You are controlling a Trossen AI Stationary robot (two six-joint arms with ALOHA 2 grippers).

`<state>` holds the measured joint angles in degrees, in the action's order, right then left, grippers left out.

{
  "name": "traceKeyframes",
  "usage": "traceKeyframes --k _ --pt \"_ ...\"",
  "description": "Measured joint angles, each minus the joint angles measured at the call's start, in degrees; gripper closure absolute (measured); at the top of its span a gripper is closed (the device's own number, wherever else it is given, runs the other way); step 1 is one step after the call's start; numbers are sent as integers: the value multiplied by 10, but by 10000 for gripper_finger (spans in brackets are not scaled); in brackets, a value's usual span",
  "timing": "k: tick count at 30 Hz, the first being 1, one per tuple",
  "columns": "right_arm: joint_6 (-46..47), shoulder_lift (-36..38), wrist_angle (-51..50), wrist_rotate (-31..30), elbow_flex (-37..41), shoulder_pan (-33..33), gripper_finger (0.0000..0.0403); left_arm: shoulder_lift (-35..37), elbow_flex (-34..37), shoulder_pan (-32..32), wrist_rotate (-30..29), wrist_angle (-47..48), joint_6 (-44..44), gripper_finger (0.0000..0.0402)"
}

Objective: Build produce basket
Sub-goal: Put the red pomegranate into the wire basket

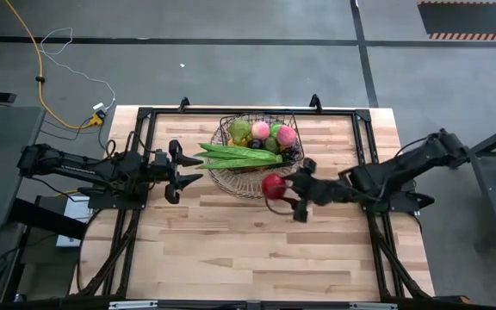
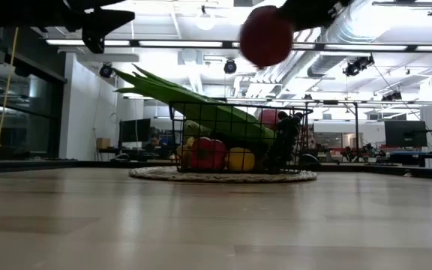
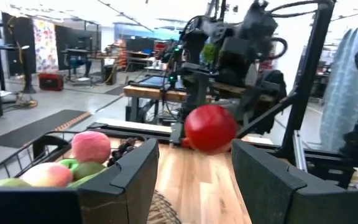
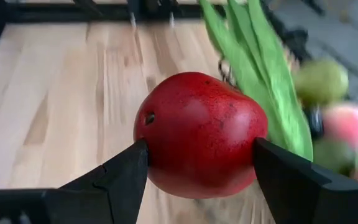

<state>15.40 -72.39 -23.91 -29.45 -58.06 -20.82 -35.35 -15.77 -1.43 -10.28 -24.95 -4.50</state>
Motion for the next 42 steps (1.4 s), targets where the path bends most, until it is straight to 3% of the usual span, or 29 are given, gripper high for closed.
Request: traceKeyframes --k 5,12,15,18,27,42 --pt "-92 1 218 94 106 71 147 0 0 0 2 -2 -19 209" --pt "-122 1 637 192 303 132 147 0 0 0 13 -9 -43 209" --pt "-139 1 745 227 340 143 147 -12 0 0 13 -46 -44 209" --pt "-155 2 775 240 345 150 147 -42 0 0 13 -85 -49 209" --pt "-169 2 733 254 324 153 147 -167 -1 0 18 -192 -38 209" --pt "-169 2 729 256 323 153 147 -178 -1 0 27 -200 -34 209"
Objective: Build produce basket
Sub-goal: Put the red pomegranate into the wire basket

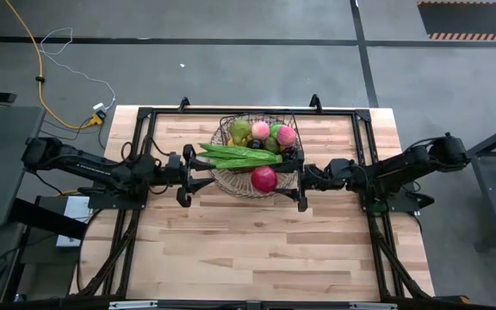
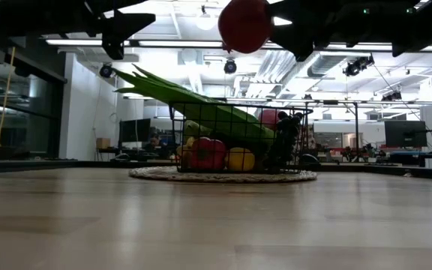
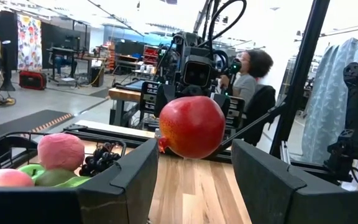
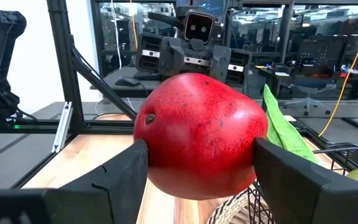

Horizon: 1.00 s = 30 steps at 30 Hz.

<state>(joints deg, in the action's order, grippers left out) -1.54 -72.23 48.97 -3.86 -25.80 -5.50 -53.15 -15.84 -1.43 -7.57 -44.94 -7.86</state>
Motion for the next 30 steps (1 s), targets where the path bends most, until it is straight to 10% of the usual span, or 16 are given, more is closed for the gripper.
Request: traceKeyframes --k 10,20,30 --pt "-15 0 0 -6 0 0 147 0 0 0 -1 1 1 209" --pt "-31 -14 8 -183 -1 61 147 0 0 0 -1 1 1 209" --pt "11 -119 84 -180 -1 156 147 0 0 0 -5 1 10 209"
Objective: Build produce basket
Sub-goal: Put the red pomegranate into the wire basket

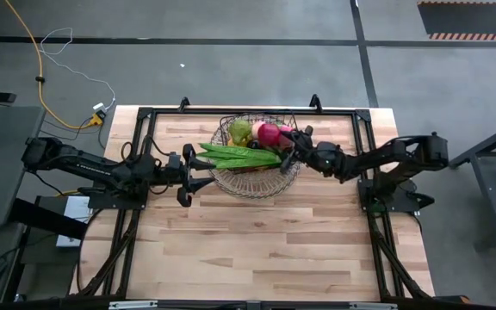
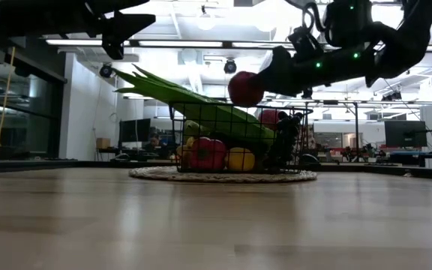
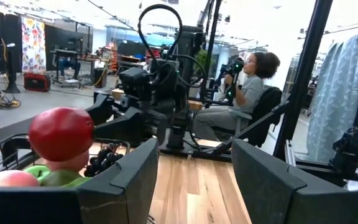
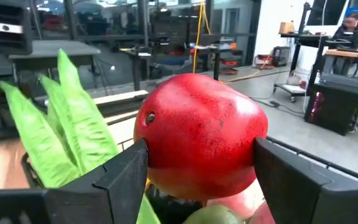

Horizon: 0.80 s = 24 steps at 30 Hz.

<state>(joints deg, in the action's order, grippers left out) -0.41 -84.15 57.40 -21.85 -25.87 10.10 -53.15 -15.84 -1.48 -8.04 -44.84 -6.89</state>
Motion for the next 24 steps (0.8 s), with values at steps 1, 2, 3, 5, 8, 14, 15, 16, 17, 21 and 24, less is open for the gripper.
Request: traceKeyframes --k 1,2,3,5,8,14,15,16,17,21,24 --pt "2 -3 6 0 0 3 147 0 0 0 -1 0 0 209" --pt "2 -5 9 1 0 4 147 0 0 0 -1 0 0 209" --pt "2 -5 11 2 0 5 147 0 0 0 -1 0 0 209" --pt "7 -3 12 2 0 5 147 0 0 0 -1 0 0 209" --pt "19 -1 11 3 0 5 147 0 0 0 -1 0 0 209" --pt "32 -3 6 3 0 5 147 0 0 0 -1 0 0 209" --pt "37 -3 6 3 0 5 147 0 0 0 -1 0 0 209" --pt "41 -3 6 2 0 5 147 0 0 0 -1 0 0 209" --pt "44 -3 5 2 0 5 147 0 0 0 -1 0 0 209" --pt "42 -3 -7 17 0 5 147 0 0 0 -1 0 0 209" --pt "44 -3 -10 24 0 5 145 0 0 0 -1 0 0 209"
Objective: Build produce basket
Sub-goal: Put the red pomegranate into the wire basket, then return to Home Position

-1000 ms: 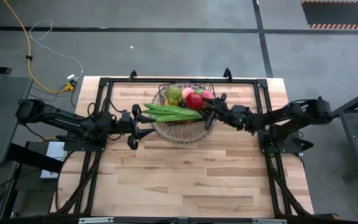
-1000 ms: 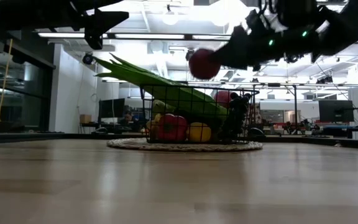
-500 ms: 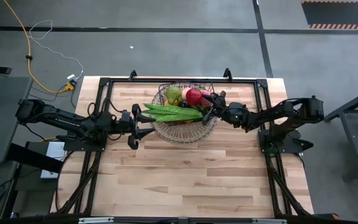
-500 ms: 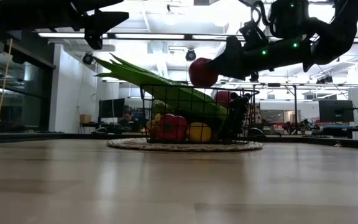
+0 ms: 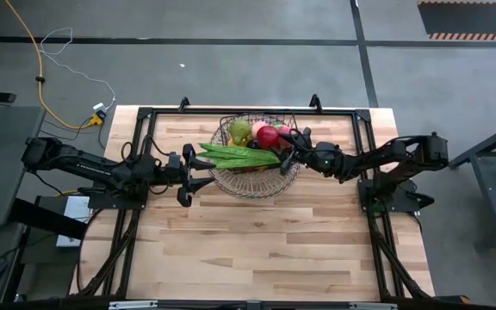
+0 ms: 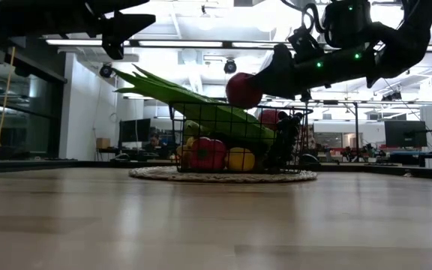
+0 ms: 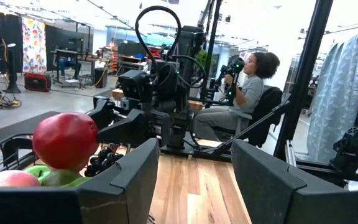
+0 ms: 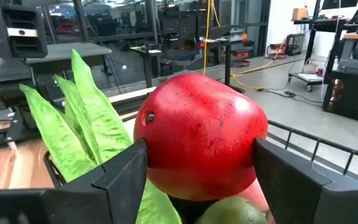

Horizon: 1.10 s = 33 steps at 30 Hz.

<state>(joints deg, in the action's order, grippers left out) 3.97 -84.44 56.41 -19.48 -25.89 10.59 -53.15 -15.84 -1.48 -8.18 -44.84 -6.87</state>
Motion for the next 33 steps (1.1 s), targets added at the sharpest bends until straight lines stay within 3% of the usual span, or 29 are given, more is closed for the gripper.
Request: traceKeyframes --k 15,19,24,33 --pt "-4 16 13 -11 0 -1 14 0 0 0 -2 0 1 209" --pt "-26 76 -4 59 0 -18 9 1 0 0 -2 5 19 209" --pt "-51 169 -95 135 0 -55 9 22 -1 0 -2 53 26 209" --pt "-40 256 -239 132 0 -106 8 107 -1 0 -40 165 26 209"
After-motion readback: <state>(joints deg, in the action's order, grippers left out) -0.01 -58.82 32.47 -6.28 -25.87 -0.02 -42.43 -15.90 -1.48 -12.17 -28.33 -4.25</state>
